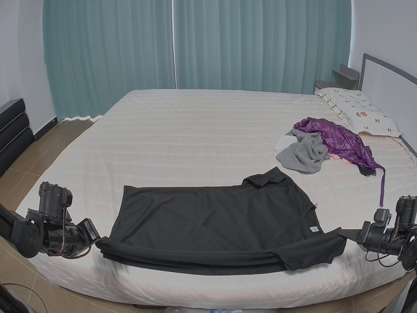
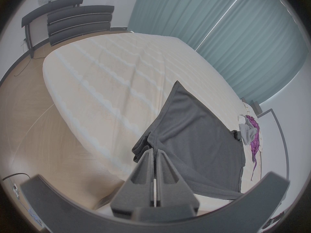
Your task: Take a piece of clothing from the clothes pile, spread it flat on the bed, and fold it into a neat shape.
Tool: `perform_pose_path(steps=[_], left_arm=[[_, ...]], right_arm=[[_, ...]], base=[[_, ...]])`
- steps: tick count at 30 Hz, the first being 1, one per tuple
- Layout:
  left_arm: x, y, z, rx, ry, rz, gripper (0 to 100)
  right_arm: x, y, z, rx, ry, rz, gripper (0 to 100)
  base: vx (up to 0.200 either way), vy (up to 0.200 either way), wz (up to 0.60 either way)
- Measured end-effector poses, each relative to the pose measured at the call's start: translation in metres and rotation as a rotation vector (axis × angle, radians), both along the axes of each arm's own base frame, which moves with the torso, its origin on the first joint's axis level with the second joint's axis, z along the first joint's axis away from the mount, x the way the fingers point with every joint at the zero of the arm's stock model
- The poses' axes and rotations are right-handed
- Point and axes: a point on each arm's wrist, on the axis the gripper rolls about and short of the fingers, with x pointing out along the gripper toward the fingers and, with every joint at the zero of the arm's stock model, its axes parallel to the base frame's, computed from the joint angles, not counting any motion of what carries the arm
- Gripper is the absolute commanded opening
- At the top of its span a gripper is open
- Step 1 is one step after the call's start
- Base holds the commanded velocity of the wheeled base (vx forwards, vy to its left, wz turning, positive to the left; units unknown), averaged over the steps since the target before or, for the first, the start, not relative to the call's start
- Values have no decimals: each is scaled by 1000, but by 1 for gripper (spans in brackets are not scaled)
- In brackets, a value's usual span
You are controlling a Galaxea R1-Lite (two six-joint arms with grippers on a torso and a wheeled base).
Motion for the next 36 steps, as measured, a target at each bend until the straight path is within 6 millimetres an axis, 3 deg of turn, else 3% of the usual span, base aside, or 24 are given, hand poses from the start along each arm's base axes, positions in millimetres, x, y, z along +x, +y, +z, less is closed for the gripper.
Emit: perform_pose_path(steps=[9,19,25,36], left_arm=[[-12,-1,-4,38,36,-50,0],[-25,0,2,66,52,-78,0],[-12,-1,7,64,22,-75,0],[29,-5,-5,57,53,-70,0]], right_arm=[[-15,2,2,-37,51,27,0],[-18,3,9,-44,19,29,0],[-16,3,9,-43,15,32,0],[15,-1,3,-51,26,15,0]], base=[[0,0,0],[0,0,0],[0,0,0],[0,0,0]])
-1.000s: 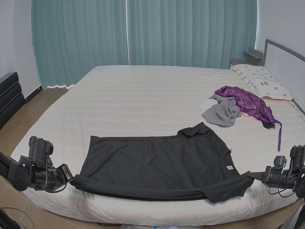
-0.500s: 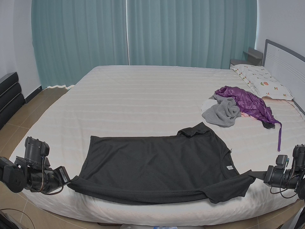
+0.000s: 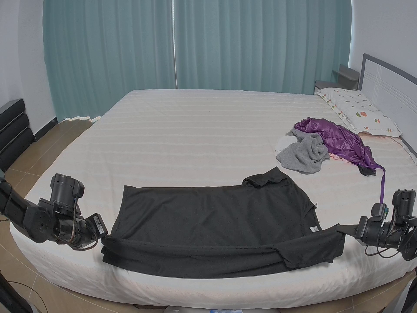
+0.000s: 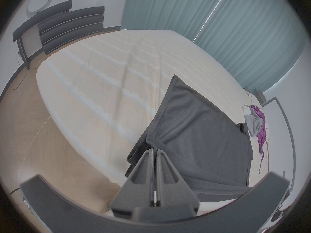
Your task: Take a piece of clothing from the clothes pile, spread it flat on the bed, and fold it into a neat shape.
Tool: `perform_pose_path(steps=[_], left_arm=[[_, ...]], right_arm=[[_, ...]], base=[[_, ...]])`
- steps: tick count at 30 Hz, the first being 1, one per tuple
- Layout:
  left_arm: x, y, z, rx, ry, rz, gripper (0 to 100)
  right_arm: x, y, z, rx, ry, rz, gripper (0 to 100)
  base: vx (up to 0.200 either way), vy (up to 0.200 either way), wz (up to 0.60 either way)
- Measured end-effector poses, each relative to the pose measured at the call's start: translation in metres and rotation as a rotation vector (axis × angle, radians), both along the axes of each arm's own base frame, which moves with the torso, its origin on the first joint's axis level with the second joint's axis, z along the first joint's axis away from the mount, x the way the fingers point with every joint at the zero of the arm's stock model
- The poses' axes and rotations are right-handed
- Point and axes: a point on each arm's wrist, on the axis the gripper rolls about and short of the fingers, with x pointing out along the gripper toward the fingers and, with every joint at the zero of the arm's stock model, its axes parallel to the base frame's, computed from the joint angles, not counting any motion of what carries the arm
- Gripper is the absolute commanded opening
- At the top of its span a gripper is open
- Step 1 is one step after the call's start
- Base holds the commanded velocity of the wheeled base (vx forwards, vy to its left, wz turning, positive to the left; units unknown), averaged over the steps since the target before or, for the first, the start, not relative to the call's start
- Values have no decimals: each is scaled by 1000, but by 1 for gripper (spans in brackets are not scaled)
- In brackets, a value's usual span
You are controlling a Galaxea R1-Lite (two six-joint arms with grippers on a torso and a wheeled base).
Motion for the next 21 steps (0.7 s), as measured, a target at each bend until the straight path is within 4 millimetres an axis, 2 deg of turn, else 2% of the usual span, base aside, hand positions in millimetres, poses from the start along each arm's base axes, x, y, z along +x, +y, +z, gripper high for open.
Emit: perform_pose_path(steps=[7,21], left_arm=[[22,-3,-11,1,25,2,0],[57,-7,-30,12,47,1,0]], right_arm=[[20,-2,-9,-7,23,-12,0],[62,6,-36,-46,81,-17,0]], base=[[0,0,0],[0,0,0]])
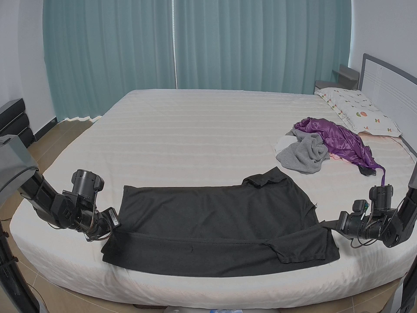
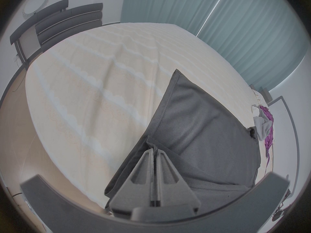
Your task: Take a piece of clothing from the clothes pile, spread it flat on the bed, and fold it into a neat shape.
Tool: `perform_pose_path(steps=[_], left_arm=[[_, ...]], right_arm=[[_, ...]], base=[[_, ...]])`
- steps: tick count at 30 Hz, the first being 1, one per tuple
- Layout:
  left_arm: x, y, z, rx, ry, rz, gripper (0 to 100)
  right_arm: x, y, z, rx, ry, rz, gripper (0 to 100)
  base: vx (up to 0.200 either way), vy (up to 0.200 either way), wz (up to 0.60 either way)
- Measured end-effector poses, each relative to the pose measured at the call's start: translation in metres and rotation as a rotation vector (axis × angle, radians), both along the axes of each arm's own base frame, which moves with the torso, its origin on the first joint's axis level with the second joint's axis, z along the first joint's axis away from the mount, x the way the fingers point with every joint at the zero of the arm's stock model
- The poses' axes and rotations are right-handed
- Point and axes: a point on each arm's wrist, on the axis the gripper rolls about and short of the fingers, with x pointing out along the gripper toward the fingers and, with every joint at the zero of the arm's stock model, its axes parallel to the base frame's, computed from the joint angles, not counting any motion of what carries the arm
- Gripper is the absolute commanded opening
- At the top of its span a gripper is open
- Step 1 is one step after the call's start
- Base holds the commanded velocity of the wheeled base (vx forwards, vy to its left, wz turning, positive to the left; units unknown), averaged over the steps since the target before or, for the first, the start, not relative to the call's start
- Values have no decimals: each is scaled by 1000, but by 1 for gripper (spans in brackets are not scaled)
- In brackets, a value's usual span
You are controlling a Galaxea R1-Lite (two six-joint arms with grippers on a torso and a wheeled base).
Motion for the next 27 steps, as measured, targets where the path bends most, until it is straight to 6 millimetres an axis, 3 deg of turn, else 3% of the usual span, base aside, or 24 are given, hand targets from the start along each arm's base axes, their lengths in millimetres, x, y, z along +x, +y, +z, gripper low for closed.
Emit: perform_pose_path(steps=[10,11,12,21,27], left_arm=[[14,-2,-16,0,31,6,0],[15,-2,-17,1,32,6,0],[16,-2,-18,1,35,6,100],[18,-3,-21,-15,40,32,100],[16,2,-11,-33,14,54,100]], right_arm=[[16,5,-13,17,34,-9,0],[17,5,-14,18,37,-9,100],[17,5,-16,18,41,-8,100],[19,6,-20,26,55,-11,100],[18,6,-17,88,71,-58,100]], base=[[0,0,0],[0,0,0],[0,0,0],[0,0,0],[0,0,0]])
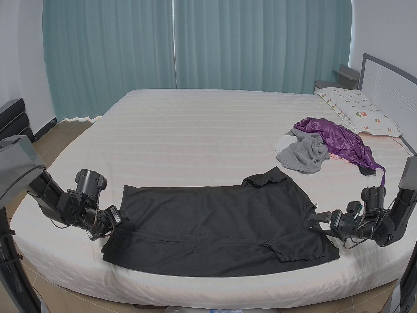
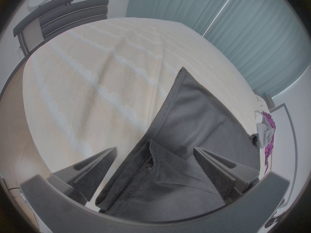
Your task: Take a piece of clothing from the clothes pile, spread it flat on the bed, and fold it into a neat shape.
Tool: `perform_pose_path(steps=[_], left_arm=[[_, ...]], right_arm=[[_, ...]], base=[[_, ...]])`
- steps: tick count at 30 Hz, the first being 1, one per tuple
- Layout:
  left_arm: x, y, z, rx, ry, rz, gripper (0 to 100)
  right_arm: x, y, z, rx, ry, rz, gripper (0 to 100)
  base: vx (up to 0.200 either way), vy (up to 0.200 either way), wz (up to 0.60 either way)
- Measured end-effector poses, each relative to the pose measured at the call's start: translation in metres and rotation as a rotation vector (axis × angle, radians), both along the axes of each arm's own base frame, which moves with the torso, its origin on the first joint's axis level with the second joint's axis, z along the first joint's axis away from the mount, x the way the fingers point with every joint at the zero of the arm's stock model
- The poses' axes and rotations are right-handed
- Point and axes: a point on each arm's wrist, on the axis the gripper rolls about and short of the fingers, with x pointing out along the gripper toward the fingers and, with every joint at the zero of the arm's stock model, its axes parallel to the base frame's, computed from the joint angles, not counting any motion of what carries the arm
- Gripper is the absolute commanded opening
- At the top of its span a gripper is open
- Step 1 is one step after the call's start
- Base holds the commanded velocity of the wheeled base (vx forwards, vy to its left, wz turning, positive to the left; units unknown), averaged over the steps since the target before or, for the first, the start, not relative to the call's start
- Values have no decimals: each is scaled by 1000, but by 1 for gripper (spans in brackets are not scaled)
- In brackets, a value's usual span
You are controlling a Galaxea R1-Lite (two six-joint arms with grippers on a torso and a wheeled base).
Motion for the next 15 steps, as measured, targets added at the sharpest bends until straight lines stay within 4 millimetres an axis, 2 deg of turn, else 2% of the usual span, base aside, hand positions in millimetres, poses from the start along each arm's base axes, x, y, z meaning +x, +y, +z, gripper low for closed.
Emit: perform_pose_path(steps=[7,15], left_arm=[[3,10,23,-21,-81,38,100],[39,10,44,-100,-208,-7,100]], right_arm=[[4,0,10,140,-66,-106,100],[4,-1,5,226,-94,-157,100]], base=[[0,0,0],[0,0,0]])
